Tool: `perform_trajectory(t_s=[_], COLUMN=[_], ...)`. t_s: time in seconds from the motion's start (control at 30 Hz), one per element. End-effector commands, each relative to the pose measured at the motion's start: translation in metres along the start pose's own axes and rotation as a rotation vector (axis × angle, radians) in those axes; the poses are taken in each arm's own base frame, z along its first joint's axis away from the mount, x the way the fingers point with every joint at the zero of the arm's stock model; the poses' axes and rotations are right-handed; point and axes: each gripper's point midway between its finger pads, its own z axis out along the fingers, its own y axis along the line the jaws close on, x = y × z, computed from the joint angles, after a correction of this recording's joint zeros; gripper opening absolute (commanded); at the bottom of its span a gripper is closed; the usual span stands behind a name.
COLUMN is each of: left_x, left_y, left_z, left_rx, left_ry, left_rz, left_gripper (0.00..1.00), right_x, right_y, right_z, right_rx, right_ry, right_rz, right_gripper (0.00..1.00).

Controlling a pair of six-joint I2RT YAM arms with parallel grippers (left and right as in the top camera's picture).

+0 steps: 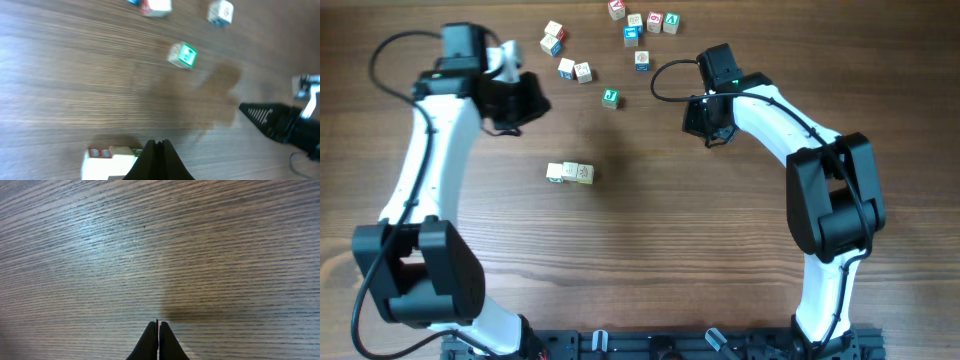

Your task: Form a horizontal line

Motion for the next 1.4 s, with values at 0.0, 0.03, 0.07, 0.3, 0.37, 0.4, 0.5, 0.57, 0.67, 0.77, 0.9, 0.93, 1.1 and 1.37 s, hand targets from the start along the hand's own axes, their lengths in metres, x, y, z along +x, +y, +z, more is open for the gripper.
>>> perform_trajectory(t_s=[0.0,0.03,0.07,0.3,0.37,0.4,0.5,0.57,0.67,0.77,0.9,0.93,1.1,1.37], left_x=[0.009,0.013,0.015,0.021,0.025,0.028,0.034,0.039,0.049,0.054,0.057,0.059,0.063,0.069], left_y=[-0.012,-0.017,-0.019,-0.021,-0.013,-0.005,0.011,0.021,0.030,0.035,0.036,0.037,0.038,0.042], left_z=[0.020,0.025,0.029,0.072,0.083,0.089,0.099,0.105,0.113,0.118,0.117,0.116,0.116,0.116], left_rx=[-0.131,-0.150,-0.167,-0.248,-0.259,-0.270,-0.293,-0.306,-0.323,-0.329,-0.334,-0.336,-0.345,-0.353], left_ry=[0.012,0.020,0.024,0.044,0.072,0.091,0.137,0.166,0.212,0.234,0.249,0.255,0.267,0.294], left_rz=[0.196,0.243,0.267,0.325,0.305,0.280,0.243,0.226,0.213,0.208,0.204,0.202,0.177,0.171], left_gripper=[0.04,0.04,0.04,0.05,0.04,0.04,0.04,0.04,0.04,0.04,0.04,0.04,0.04,0.04], right_x=[-0.002,-0.002,-0.002,-0.002,-0.002,-0.002,-0.002,-0.002,-0.002,-0.002,-0.002,-0.002,-0.002,-0.002], right_y=[0.010,0.010,0.010,0.010,0.009,0.009,0.009,0.009,0.009,0.009,0.009,0.009,0.009,0.009], right_z=[-0.013,-0.013,-0.013,-0.013,-0.013,-0.013,-0.013,-0.013,-0.013,-0.013,-0.013,-0.013,-0.013,-0.013], right_rx=[-0.024,-0.024,-0.025,-0.021,-0.019,-0.019,-0.020,-0.020,-0.020,-0.020,-0.020,-0.019,-0.020,-0.019], right_ry=[-0.021,-0.021,-0.021,-0.020,-0.018,-0.018,-0.018,-0.019,-0.019,-0.019,-0.018,-0.018,-0.019,-0.018], right_rz=[0.005,0.005,0.005,0.005,0.006,0.006,0.006,0.007,0.007,0.007,0.006,0.006,0.006,0.006], right_gripper=[0.05,0.05,0.04,0.04,0.05,0.04,0.05,0.05,0.05,0.05,0.04,0.05,0.04,0.04])
